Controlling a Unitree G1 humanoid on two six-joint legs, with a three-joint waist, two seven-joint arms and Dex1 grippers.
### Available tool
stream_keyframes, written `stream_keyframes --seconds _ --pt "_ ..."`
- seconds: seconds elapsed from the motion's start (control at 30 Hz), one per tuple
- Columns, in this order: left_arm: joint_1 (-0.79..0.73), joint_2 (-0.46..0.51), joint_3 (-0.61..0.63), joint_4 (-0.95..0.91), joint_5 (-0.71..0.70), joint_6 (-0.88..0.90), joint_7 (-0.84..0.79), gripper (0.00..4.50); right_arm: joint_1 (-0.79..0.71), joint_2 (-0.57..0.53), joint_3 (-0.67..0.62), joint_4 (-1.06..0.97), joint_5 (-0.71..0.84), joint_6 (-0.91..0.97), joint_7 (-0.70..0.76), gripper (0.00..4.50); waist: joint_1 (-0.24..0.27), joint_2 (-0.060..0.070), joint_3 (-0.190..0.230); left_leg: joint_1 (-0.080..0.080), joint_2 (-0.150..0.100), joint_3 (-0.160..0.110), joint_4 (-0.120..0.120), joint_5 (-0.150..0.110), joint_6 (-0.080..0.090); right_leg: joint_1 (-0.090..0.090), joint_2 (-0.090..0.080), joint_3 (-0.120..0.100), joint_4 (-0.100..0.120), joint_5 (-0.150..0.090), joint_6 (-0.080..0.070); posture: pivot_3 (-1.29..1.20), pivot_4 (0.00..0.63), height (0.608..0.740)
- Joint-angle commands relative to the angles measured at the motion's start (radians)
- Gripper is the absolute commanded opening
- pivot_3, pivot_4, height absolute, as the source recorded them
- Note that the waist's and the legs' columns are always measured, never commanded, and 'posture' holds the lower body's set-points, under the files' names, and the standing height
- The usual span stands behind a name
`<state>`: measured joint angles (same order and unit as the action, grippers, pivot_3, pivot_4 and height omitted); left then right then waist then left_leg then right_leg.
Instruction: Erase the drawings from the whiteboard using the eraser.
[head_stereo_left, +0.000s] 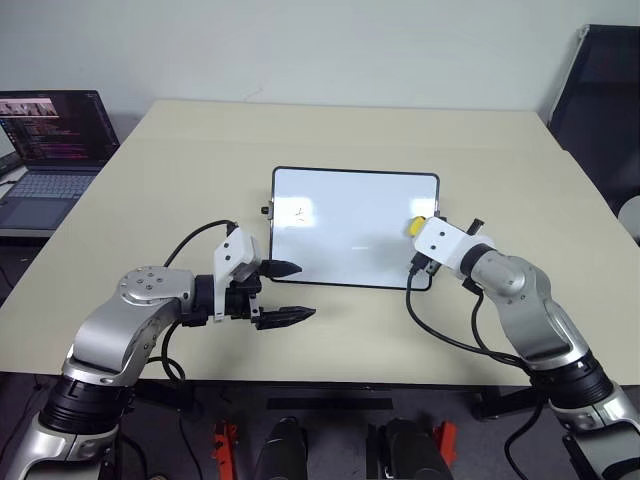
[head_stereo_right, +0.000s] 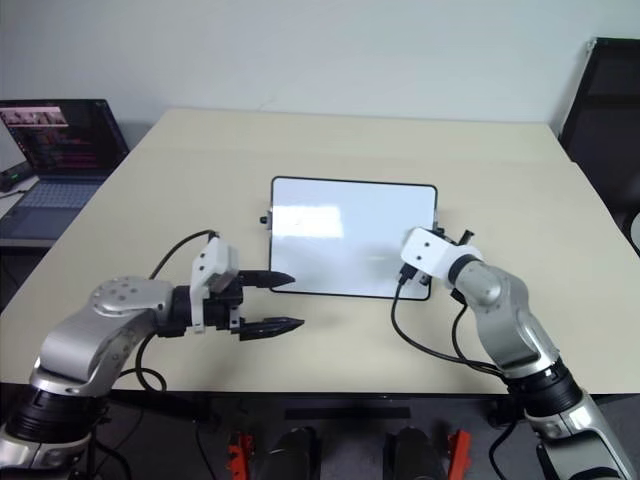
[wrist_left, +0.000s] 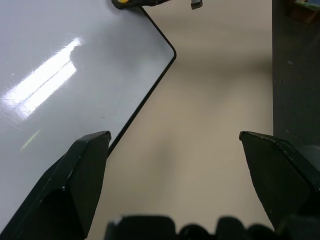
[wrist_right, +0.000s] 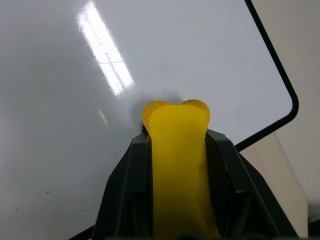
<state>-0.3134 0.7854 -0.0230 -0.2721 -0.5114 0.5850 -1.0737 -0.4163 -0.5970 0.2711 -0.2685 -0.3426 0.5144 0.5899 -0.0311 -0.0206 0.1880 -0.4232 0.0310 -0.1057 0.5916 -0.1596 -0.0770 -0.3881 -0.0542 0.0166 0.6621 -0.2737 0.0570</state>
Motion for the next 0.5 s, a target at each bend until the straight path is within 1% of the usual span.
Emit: stream_keyframes --seconds 0.03,0.17,0.23,0.3,0.37,0.5 --pt "-0.003 0.007 0.043 -0.044 -0.024 0.000 0.009 4.50 0.062 -0.016 0.015 -0.033 0.058 0.074 0.106 1.07 0.000 0.000 0.000 0.000 0.000 0.000 0.000 0.000 0.000 0.000 0.000 0.000 0.000 0.000 0.000 0.00 0.150 0.740" --pt "0.010 0.009 0.053 -0.047 -0.020 0.001 0.016 4.50 0.072 -0.021 0.021 -0.049 0.056 0.059 0.120 1.07 -0.004 0.000 0.000 0.000 0.000 0.000 0.000 0.000 0.000 0.000 0.000 0.001 0.000 0.000 0.000 0.00 0.150 0.740" --pt "0.015 0.006 0.070 -0.038 -0.010 -0.008 0.037 4.50 0.058 -0.004 0.008 -0.046 0.057 0.024 0.097 1.07 -0.004 0.000 0.000 0.001 0.000 0.000 0.000 0.000 0.000 0.000 0.000 0.000 0.000 0.000 0.000 0.00 0.150 0.740" --pt "0.020 0.010 0.106 -0.013 0.002 -0.018 0.066 4.50 0.042 0.049 -0.040 -0.070 0.109 0.026 0.075 1.07 -0.005 0.000 0.000 0.001 0.000 0.000 0.000 0.000 0.000 0.000 0.000 0.000 0.000 0.000 0.000 0.00 0.150 0.740" --pt "0.035 0.019 0.136 -0.008 0.004 -0.020 0.082 4.50 0.045 0.086 -0.084 -0.110 0.169 0.056 0.085 1.07 -0.007 0.000 0.001 0.000 0.001 0.000 0.000 0.000 0.000 -0.001 0.000 0.000 0.001 0.000 0.000 0.00 0.150 0.740" --pt "0.105 0.049 0.215 -0.049 -0.015 -0.001 0.098 4.50 0.080 0.111 -0.126 -0.206 0.289 0.131 0.138 1.07 -0.004 0.001 0.001 -0.003 0.000 0.000 -0.002 0.000 -0.001 -0.002 0.000 0.000 -0.001 -0.001 0.000 0.00 0.150 0.740"
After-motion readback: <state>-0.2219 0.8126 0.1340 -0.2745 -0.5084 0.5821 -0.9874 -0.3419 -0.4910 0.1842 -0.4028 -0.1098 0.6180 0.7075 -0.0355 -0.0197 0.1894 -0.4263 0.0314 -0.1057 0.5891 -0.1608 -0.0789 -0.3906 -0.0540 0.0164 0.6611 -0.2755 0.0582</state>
